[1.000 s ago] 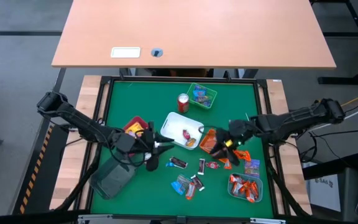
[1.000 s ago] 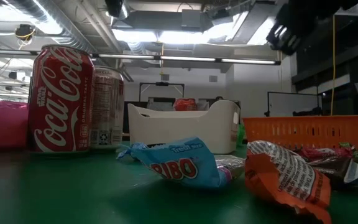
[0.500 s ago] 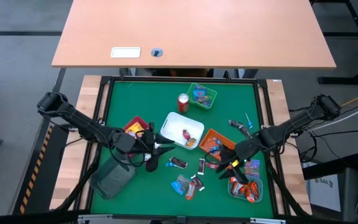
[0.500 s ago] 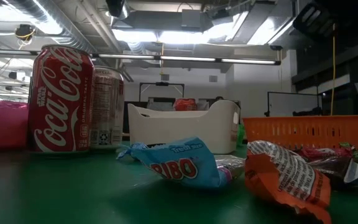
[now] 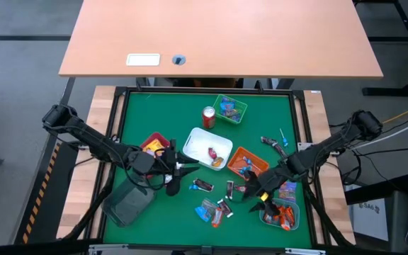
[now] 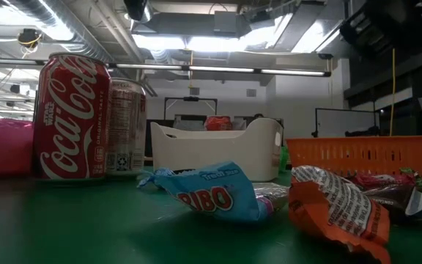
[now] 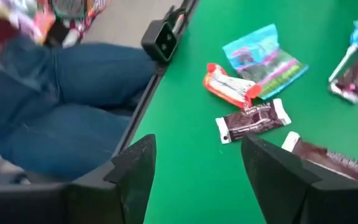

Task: Sort candy
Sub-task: Put the pink chocolate into the white bin

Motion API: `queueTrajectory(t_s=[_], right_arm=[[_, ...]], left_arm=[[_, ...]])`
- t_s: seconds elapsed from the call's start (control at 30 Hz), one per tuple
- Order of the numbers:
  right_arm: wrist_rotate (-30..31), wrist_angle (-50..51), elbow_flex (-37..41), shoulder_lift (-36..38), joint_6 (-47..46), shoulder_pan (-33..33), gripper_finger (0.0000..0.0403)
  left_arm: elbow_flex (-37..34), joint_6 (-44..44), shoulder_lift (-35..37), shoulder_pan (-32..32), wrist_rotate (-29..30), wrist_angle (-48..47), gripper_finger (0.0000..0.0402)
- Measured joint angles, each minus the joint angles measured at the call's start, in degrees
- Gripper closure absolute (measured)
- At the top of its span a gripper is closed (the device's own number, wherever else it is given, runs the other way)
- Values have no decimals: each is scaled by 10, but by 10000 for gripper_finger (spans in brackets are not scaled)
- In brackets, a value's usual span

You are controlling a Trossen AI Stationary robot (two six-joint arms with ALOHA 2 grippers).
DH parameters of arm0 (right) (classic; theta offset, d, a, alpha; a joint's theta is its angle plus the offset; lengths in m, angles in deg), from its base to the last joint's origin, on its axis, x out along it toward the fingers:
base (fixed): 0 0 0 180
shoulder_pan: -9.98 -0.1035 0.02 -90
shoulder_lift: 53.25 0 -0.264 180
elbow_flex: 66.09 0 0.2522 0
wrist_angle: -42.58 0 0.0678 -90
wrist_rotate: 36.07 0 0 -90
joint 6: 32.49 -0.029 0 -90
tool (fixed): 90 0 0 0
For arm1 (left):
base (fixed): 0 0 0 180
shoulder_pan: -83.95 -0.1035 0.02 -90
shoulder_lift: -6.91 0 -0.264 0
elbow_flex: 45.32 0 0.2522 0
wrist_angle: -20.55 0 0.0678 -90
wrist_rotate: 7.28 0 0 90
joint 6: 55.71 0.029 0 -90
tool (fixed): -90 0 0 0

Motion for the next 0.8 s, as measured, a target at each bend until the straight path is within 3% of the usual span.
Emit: queueTrajectory(t_s=[0.3, 0.8], right_arm=[[119, 64, -1, -7, 72, 0, 166], [172, 77, -1, -117, 49, -19, 166]], left_arm=[[0, 0, 0, 0, 0, -3, 302], [0, 0, 0, 15, 0, -14, 302]])
